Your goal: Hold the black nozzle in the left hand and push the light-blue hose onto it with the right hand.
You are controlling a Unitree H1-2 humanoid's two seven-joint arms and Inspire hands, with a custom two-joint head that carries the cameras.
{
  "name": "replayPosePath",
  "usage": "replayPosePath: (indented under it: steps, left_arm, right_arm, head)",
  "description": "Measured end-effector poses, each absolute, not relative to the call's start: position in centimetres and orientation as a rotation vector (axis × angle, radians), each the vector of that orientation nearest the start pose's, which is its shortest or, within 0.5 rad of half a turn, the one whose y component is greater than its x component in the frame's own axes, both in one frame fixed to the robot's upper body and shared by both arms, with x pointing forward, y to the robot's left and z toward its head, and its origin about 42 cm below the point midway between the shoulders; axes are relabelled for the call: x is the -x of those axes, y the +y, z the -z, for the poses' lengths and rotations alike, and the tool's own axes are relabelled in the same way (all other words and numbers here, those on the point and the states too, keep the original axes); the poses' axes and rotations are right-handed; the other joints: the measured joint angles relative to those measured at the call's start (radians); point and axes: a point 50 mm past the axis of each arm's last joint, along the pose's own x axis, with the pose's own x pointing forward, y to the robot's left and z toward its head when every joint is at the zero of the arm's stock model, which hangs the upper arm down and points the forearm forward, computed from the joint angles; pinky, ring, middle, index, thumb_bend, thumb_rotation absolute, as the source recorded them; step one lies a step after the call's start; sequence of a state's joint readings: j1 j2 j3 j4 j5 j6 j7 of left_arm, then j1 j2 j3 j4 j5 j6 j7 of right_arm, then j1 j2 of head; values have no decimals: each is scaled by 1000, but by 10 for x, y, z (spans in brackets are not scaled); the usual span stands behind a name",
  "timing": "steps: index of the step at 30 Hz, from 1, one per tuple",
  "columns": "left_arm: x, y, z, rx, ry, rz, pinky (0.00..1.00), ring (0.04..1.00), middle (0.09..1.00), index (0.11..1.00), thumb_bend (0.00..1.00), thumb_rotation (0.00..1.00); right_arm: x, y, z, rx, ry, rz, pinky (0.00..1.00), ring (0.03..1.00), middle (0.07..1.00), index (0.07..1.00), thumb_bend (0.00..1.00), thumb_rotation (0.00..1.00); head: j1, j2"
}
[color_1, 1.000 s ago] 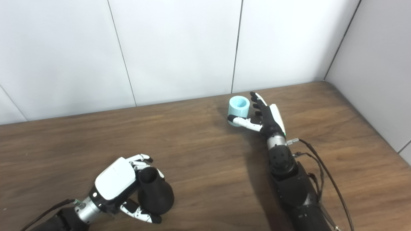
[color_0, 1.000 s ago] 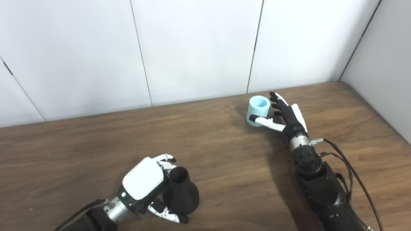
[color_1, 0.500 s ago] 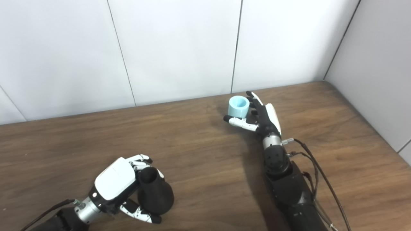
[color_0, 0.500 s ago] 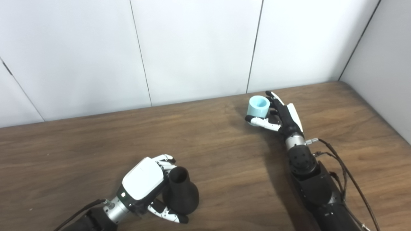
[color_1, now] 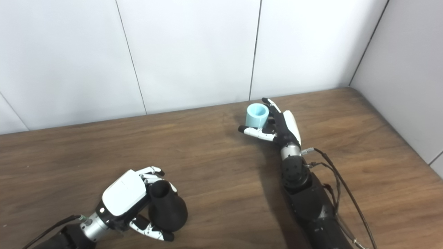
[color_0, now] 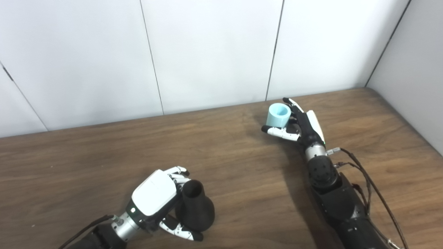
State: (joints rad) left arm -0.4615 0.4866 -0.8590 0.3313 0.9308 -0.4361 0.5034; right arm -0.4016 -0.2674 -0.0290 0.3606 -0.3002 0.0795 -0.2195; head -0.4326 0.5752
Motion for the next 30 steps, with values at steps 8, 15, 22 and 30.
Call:
replayPosePath:
  steps: [8,15,22,30]
  left_arm:
    - [-343,179,-108,-1242,-910,706,700,485,448,515,519,0]
    - [-343,178,-108,-1241,-912,706,696,480,454,511,520,0]
    - [-342,178,-108,-1242,-913,706,698,484,450,512,520,0]
    - [-342,178,-108,-1242,-913,706,716,486,448,513,519,0]
  right_arm:
    - [-413,-306,-146,592,-57,347,508,581,609,626,872,87]
    - [-412,-301,-145,579,-74,364,401,460,471,500,536,4]
    - [-412,-295,-144,571,-82,358,353,409,452,501,528,0]
    - [-410,-295,-144,571,-84,356,359,413,455,498,529,0]
  head:
    - [0,3]
    - [-2,3]
    - [-2,3]
    - [-2,5]
